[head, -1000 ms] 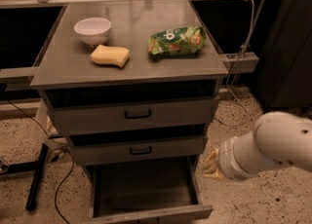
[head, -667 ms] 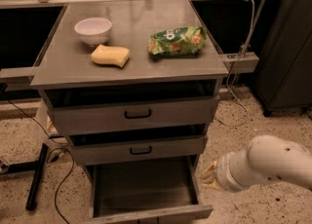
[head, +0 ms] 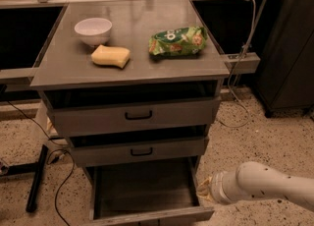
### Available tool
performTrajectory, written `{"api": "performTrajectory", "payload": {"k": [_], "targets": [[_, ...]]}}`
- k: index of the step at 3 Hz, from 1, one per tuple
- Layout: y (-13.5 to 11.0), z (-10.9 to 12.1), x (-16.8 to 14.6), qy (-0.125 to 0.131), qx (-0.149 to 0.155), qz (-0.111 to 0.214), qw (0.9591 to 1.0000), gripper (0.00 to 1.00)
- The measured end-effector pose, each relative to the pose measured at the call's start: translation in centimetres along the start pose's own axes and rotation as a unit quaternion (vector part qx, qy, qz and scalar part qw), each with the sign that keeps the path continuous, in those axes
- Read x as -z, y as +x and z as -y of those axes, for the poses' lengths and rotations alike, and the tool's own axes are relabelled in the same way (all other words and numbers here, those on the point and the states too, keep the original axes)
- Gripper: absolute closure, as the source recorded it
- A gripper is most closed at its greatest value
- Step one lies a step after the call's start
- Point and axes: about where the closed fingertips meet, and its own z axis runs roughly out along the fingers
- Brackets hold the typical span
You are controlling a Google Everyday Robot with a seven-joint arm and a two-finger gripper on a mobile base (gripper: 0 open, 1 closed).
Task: Close bottom drawer
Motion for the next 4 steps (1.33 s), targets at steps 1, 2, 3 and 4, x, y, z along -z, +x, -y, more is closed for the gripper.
{"api": "performTrajectory", "payload": {"k": [1, 2, 3, 4], "targets": [[0.0, 0.0, 0.0, 0.0, 0.0, 0.0, 1.0, 1.0], [0.7, -0.5, -1.4, -0.007, -0.006, 0.004, 1.0, 1.0], [3.1, -1.3, -4.8, 0.007, -0.022, 0.021, 0.9995, 1.0], [5.9, -2.2, -9.2, 0.028, -0.038, 0.058, 0.9972, 1.0]]}}
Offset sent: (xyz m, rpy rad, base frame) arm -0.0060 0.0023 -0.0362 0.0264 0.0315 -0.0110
